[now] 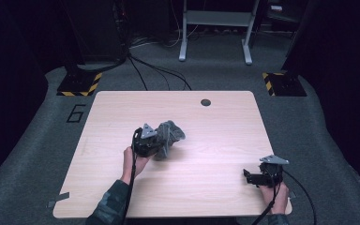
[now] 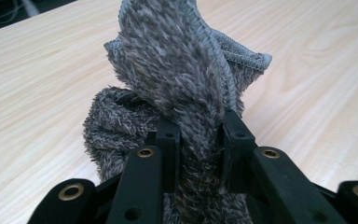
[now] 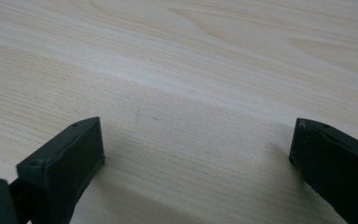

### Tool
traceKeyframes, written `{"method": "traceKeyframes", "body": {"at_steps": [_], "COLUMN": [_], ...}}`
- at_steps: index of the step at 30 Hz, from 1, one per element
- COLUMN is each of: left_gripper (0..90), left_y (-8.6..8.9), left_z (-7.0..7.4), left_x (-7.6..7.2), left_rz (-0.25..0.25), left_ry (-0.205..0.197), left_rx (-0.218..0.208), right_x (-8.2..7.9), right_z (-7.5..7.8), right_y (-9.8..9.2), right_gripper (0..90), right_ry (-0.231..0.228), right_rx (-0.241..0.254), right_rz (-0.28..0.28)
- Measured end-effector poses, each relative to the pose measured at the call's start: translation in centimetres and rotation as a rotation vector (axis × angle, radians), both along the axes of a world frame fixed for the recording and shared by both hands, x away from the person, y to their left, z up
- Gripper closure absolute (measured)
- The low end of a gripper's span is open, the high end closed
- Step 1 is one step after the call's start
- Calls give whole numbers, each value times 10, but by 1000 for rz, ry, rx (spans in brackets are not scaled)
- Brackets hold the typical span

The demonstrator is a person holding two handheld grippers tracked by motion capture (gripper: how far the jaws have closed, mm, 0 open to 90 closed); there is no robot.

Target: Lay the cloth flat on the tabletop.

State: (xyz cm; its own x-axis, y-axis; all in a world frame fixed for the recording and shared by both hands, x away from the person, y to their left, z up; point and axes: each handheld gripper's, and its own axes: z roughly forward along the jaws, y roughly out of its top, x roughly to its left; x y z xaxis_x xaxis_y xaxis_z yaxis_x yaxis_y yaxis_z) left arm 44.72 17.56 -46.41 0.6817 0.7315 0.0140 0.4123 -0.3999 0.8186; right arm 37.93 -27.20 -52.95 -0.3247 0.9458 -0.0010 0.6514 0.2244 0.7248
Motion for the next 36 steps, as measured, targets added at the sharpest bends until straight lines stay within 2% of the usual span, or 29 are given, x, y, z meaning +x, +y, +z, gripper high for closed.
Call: {"method": "traceKeyframes", "body": {"at_steps": [3, 4, 5, 8, 12, 13, 15, 17, 20, 28, 30, 32, 35, 36], "left_gripper": [729, 728, 727, 726, 716, 703, 600, 465, 346, 285, 277, 273, 254, 250], "left_y": [-8, -11, -14, -23, -33, -35, -39, -40, -37, -28, -26, -25, -26, -27], "left_z": [-2, -2, -3, -6, -16, -19, -26, -28, -23, -7, -2, 2, 8, 11], "left_x": [-2, -2, -3, -4, -4, -3, -2, -4, -8, -15, -16, -15, -12, -12], "left_rz": [-42, -52, -55, -85, -117, -125, -114, -107, -94, -74, -61, -51, -42, -41], "left_ry": [6, 2, 13, 11, 39, 57, 78, 87, 78, 62, 55, 54, 63, 54], "left_rx": [3, 18, 13, 13, 18, 27, 38, 23, 9, 6, -8, -10, -7, -10], "right_x": [0, 0, 0, 0, 0, 0, 0, 0, 0, 0, 0, -2, -1, 0], "right_z": [0, 0, 0, 0, 0, 0, 0, 0, 0, 2, 3, 5, 14, 17], "right_y": [0, 0, 0, 0, 0, 0, 0, 0, 0, 0, 1, 5, 21, 27], "right_gripper": [24, 24, 24, 24, 24, 24, 24, 24, 28, 56, 64, 67, 73, 75], "right_ry": [0, 1, 0, 0, 1, 0, 0, 0, 1, 11, 8, -4, -7, -9], "right_rx": [0, -3, -1, -1, -1, -2, -1, -1, 0, 2, -5, 8, 66, 84], "right_rz": [0, 2, 1, 0, 0, 0, 0, 0, 0, -2, 3, 7, 46, 65]}}
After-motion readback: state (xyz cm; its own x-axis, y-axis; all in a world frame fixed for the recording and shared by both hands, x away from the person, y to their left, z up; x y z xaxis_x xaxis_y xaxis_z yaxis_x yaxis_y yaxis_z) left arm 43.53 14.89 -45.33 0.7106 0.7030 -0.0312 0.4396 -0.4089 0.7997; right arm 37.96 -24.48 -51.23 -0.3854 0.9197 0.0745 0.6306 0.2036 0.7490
